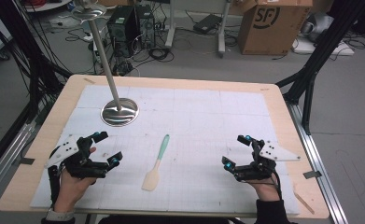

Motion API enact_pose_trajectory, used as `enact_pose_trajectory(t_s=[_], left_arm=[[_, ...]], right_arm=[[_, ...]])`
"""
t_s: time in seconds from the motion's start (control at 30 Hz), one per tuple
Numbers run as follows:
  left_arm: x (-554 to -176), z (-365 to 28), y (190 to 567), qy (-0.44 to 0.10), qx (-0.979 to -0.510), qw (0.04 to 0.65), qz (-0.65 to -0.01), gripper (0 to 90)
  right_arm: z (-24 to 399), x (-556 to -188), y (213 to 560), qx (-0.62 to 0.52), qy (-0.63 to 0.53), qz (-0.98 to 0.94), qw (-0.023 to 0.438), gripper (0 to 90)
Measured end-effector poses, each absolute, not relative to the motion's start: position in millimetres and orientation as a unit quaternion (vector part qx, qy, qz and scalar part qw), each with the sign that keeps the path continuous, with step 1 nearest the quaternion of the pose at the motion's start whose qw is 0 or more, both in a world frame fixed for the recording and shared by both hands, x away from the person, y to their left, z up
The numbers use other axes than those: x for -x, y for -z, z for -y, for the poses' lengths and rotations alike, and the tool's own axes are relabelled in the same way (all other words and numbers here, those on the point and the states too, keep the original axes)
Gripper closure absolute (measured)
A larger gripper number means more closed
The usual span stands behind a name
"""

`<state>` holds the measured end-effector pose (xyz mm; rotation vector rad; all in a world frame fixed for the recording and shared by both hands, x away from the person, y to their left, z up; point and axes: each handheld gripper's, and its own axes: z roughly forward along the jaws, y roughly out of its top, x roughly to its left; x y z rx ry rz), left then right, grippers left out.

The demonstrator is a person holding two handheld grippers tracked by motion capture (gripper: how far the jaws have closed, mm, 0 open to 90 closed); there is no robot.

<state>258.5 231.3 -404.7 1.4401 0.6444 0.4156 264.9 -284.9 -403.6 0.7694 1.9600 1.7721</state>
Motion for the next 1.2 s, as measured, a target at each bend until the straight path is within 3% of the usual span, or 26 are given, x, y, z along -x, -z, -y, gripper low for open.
enact_pose_trajectory(t_s=[0.67,0.8,0.83,0.87,1.2], left_arm=[[-257.3,-218.8,408.5,-0.182,-0.667,0.669,-0.274,2.5],[-255.0,-216.4,406.7,-0.172,-0.664,0.676,-0.270,18.9],[-254.7,-215.8,406.4,-0.170,-0.665,0.675,-0.268,29.5],[-254.1,-214.5,406.6,-0.170,-0.666,0.675,-0.267,29.5],[-262.2,-187.8,414.8,-0.209,-0.709,0.613,-0.280,74.5]], right_arm=[[286.4,-265.2,404.7,-0.274,-0.633,-0.699,0.191,0.3],[288.2,-264.7,404.3,-0.276,-0.636,-0.695,0.191,0.3],[288.5,-264.4,404.2,-0.277,-0.638,-0.693,0.190,0.3],[288.5,-264.4,404.2,-0.277,-0.638,-0.693,0.190,0.3],[289.7,-264.4,405.2,-0.285,-0.634,-0.695,0.185,0.3]])
